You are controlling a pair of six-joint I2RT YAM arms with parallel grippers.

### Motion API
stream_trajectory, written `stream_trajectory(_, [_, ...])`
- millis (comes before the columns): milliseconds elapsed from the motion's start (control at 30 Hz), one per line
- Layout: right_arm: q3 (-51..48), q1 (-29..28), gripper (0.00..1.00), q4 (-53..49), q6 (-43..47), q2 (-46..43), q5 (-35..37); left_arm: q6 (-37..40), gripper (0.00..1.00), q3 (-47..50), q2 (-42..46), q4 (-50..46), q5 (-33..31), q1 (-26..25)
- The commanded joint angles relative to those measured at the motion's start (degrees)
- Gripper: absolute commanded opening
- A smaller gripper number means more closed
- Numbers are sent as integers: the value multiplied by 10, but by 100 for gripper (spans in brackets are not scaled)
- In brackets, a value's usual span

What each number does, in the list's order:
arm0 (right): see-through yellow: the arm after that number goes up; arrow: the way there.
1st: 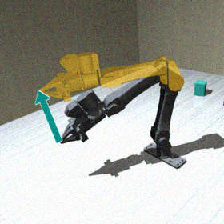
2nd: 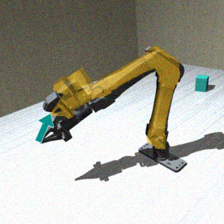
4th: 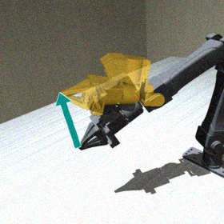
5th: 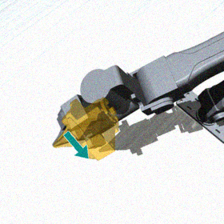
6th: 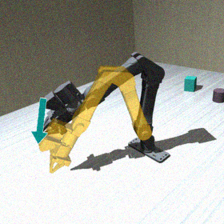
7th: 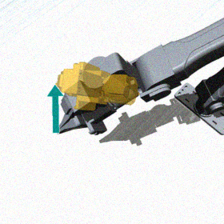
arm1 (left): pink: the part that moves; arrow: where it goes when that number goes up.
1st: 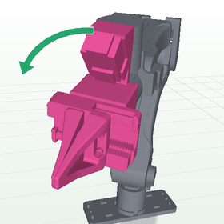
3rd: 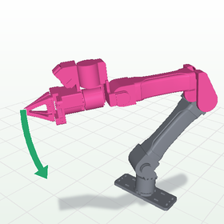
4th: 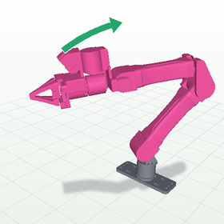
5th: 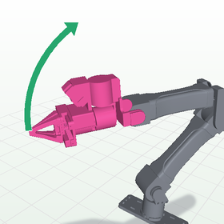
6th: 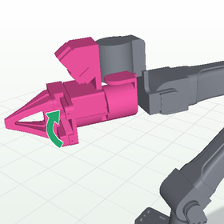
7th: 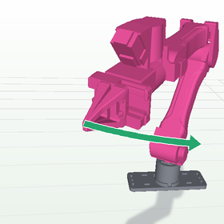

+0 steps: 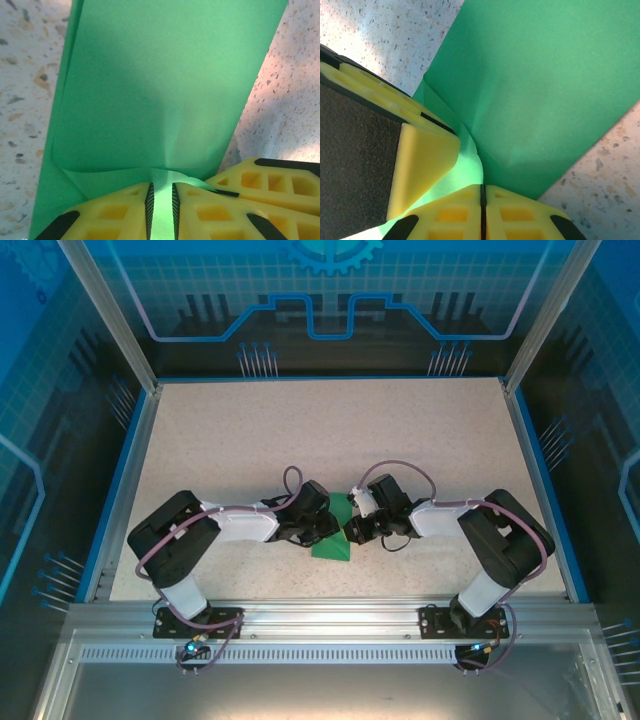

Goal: Fold a paper plane with a square sheet of paper (pick it up from the middle)
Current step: Fold the triangle a second time at the center of the table.

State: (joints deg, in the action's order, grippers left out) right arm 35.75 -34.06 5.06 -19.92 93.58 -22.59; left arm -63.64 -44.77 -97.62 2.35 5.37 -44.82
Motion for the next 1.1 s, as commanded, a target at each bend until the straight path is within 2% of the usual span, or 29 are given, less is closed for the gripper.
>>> stream_trajectory(0, [-2,9,9,-27,-2,21,20,-10,22,19,-2,-1,-14,3])
stream_trajectory(233, [-2,9,9,-35,3,20,23,15,27,12,44,-8,-32,17])
stream_trajectory(600, [0,9,9,-32,1,25,22,19,27,10,6,3,-13,27])
stream_trajectory(833, [-2,9,9,-34,1,24,22,18,27,21,-15,-13,-29,27])
stream_trajectory(1067, [0,9,9,-35,1,24,22,27,29,14,26,-1,-8,27])
